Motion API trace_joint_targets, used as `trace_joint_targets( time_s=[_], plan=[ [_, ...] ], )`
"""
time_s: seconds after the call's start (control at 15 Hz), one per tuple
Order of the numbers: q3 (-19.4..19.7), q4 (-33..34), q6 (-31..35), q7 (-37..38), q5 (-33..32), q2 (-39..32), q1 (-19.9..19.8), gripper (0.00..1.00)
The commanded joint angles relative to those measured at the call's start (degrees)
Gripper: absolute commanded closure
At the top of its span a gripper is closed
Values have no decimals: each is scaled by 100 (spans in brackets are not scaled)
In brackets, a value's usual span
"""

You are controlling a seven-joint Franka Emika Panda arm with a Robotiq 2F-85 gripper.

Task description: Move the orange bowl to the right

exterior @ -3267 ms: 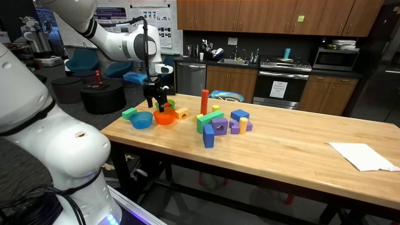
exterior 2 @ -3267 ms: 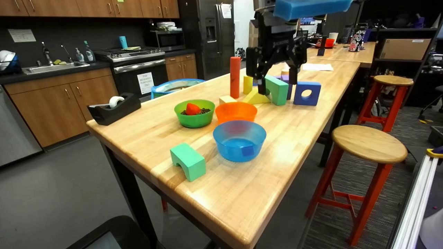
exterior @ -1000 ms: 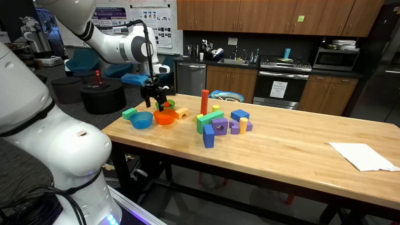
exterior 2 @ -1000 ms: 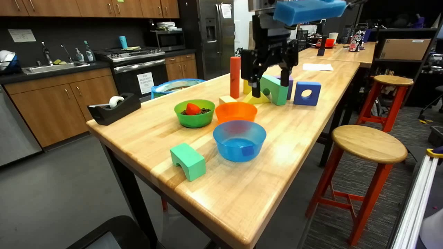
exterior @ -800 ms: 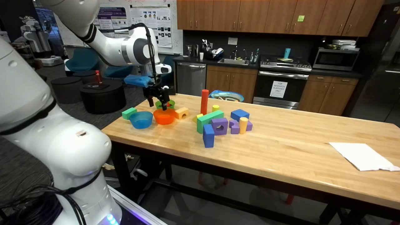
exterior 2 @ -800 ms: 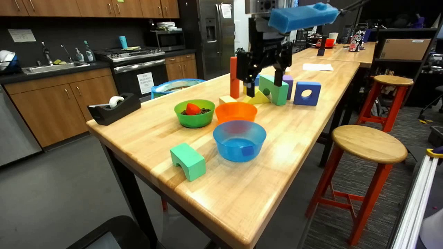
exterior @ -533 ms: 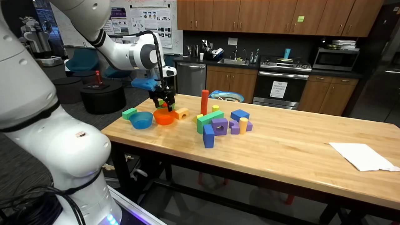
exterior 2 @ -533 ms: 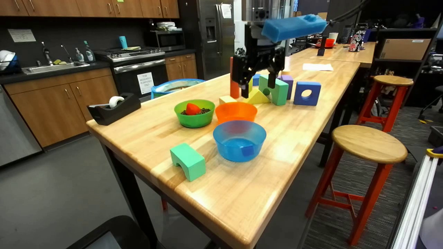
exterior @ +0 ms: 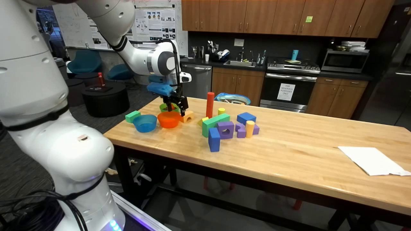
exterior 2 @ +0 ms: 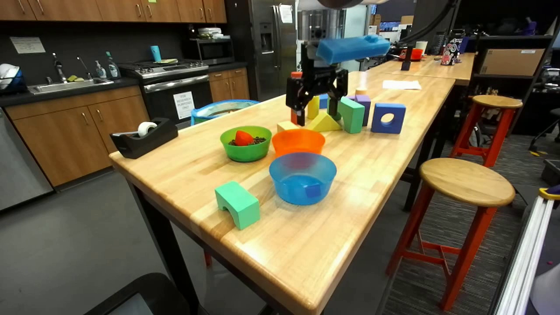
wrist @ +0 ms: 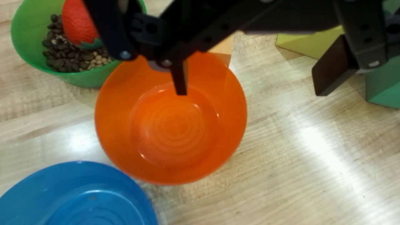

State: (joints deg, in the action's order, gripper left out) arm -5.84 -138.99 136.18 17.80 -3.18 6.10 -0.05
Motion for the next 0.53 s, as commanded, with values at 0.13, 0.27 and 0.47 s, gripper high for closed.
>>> trace_joint_targets(
  time_s=[0.13,0.27,0.47],
  plan=[
    [188,298,-67,-589,356,-545,72,0],
    [240,318,-58,-830,525,-675,56,0],
    [317,332,-70,-1162,788,-784,25,11]
  ],
)
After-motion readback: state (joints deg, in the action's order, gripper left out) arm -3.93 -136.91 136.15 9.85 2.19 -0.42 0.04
